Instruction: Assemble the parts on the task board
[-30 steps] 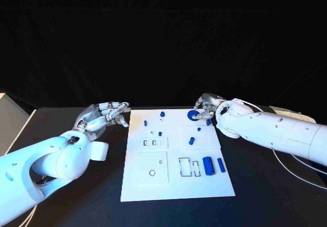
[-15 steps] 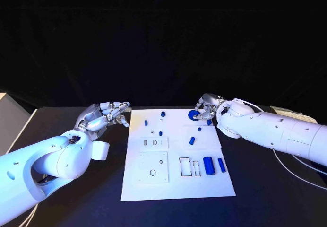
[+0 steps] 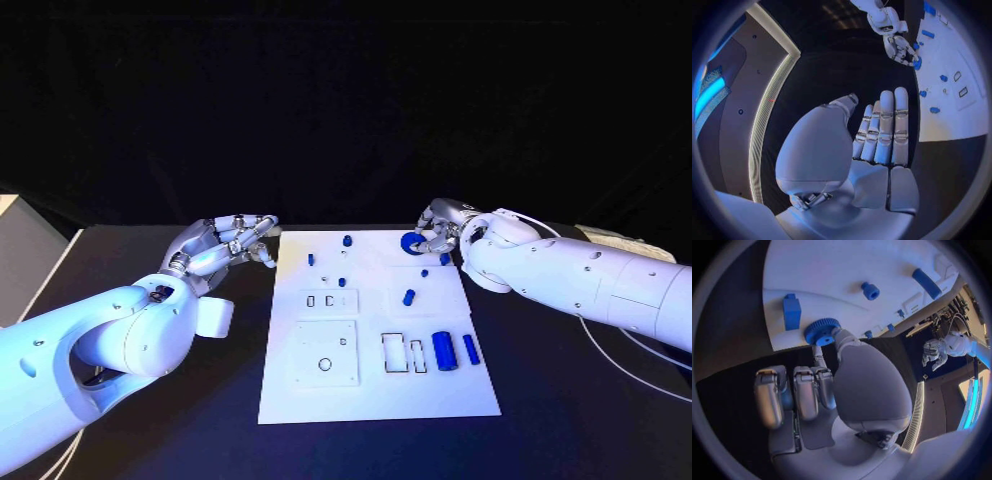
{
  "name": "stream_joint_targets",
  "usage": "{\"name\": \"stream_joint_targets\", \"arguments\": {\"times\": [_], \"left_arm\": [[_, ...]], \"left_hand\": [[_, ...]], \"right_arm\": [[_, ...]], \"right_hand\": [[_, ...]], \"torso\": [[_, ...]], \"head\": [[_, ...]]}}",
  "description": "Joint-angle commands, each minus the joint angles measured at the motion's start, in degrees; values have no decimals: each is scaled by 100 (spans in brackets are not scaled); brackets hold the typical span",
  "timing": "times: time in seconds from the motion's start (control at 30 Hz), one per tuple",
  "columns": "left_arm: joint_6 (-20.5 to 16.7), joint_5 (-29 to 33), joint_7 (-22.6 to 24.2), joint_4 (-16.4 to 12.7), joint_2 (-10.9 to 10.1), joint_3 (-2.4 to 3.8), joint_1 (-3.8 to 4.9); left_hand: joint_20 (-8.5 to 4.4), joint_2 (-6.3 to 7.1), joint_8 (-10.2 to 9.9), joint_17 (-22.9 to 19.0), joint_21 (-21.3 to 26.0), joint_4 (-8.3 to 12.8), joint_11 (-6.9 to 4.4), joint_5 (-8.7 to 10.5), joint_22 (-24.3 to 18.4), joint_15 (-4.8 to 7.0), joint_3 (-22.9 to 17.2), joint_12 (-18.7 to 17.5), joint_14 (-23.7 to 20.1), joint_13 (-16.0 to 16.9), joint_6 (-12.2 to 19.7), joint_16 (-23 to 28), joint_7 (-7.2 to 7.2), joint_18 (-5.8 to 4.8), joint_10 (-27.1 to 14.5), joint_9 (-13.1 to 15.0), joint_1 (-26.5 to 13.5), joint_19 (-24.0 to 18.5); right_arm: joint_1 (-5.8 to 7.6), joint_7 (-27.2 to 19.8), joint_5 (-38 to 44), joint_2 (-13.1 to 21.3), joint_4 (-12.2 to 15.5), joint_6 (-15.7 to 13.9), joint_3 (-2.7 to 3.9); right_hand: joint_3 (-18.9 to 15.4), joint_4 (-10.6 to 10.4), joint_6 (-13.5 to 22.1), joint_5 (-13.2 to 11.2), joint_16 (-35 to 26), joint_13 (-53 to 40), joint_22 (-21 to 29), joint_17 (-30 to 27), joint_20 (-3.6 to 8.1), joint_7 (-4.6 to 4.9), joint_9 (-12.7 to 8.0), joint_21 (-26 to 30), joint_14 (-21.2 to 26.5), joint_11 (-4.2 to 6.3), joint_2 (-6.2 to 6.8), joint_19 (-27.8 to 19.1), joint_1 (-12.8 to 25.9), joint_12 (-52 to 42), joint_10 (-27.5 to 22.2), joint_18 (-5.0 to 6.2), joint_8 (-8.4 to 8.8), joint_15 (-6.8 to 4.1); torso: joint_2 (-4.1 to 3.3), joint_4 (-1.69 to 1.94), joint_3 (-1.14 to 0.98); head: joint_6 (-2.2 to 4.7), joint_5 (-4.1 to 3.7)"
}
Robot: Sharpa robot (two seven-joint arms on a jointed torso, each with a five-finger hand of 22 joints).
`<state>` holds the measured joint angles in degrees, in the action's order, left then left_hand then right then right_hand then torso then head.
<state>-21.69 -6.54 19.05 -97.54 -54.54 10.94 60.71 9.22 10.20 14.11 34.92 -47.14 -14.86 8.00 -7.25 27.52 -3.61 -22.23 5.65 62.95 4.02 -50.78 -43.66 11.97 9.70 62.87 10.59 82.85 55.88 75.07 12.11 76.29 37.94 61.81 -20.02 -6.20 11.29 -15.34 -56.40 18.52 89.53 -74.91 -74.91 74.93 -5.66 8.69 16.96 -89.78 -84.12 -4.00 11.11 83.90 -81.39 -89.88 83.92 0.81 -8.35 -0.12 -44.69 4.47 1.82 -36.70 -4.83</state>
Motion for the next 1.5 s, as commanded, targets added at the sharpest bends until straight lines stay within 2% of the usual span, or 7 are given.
{"name": "stream_joint_targets", "arguments": {"times": [0.03, 0.37, 0.73, 0.87, 1.1, 1.3, 1.5], "left_arm": [[105, -7, 10, -6, 13, 5, 1], [107, -8, -8, 2, 6, 5, 1], [115, -8, -17, -10, -19, 5, 1], [118, -8, -20, -11, -21, 5, 1], [119, -8, -23, -24, -42, 4, 0], [119, -8, -23, -31, -40, 4, 0], [114, -8, -28, -36, -39, 4, 1]], "left_hand": [[-8, -5, 24, 0, -37, 11, 14, 18, 6, -18, -32, -26, -40, 4, 30, -26, 6, 70, -32, 6, -30, -42], [-4, -6, 20, -3, -59, 13, 20, 22, 21, -23, -41, -29, -49, 2, 40, -32, 13, 69, -41, 6, -32, -62], [-3, -13, 21, -4, -68, 14, 19, 22, 27, -25, -49, -29, -54, 2, 40, -34, 9, 68, -44, 7, -30, -71], [-3, -13, 21, -4, -68, 14, 19, 22, 27, -25, -49, -29, -54, 2, 40, -34, 9, 68, -44, 7, -30, -71], [-3, -13, 21, -4, -68, 14, 19, 22, 27, -25, -49, -29, -54, 2, 40, -34, 9, 68, -44, 7, -30, -71], [-3, -13, 21, -4, -68, 14, 19, 22, 27, -25, -49, -29, -54, 2, 40, -34, 9, 68, -44, 7, -30, -71], [-3, -13, 21, -4, -68, 14, 19, 22, 27, -25, -49, -29, -54, 2, 40, -34, 9, 68, -44, 7, -30, -71]], "right_arm": [[-30, 79, 77, -14, -31, 237, -17], [-31, -55, 150, 17, 124, -84, -17], [-20, -130, 975, 83, 834, -1169, -9], [-17, -51, 1243, 9, 1065, -1344, -7], [-20, 140, 1611, -320, 1258, -1411, -21], [-68, 307, 1811, -593, 1183, -1328, -58], [-111, 535, 1947, -811, 1036, -1199, -72]], "right_hand": [[66, -18, -47, 120, 24, -1509, -1509, 1393, 0, 2, -7, -22, -564, -3, 27, 610, -41, -12, 608, -81, -3, -7], [509, -39, -218, 491, 15, -1509, -1509, 1355, 31, -61, -11, -22, -555, 53, -62, 610, -112, -12, 608, -81, -59, -52], [731, 8, -406, 317, 20, -1509, -1509, 1383, 100, -143, 30, -22, -561, 121, 2, 610, -32, -12, 608, -81, -172, -133], [762, 35, -419, 326, 23, -1509, -1509, 1397, 112, -152, 33, -22, -564, 132, 28, 610, -41, -12, 608, -81, -182, -145], [804, 66, -428, 279, 29, -1509, -1509, 1427, 125, -158, 36, -22, -571, 139, 55, 610, -45, -12, 608, -81, -191, -155], [829, 80, -414, 213, 29, -1509, -1509, 1428, 132, -153, 33, -22, -571, 139, 91, 610, -19, -12, 608, -81, -186, -157], [836, 86, -410, 197, 29, -1509, -1509, 1425, 133, -154, 32, -22, -571, 139, 100, 610, -16, -12, 608, -81, -184, -155]], "torso": [[0, 0, 2], [5, -12, 7], [12, -6, 10], [6, 4, 3], [0, -7, 8], [-3, 24, 14], [-8, 11, 15]], "head": [[-3, -3], [-27, 24], [25, 55], [30, 56], [48, 48], [45, 68], [44, 76]]}}
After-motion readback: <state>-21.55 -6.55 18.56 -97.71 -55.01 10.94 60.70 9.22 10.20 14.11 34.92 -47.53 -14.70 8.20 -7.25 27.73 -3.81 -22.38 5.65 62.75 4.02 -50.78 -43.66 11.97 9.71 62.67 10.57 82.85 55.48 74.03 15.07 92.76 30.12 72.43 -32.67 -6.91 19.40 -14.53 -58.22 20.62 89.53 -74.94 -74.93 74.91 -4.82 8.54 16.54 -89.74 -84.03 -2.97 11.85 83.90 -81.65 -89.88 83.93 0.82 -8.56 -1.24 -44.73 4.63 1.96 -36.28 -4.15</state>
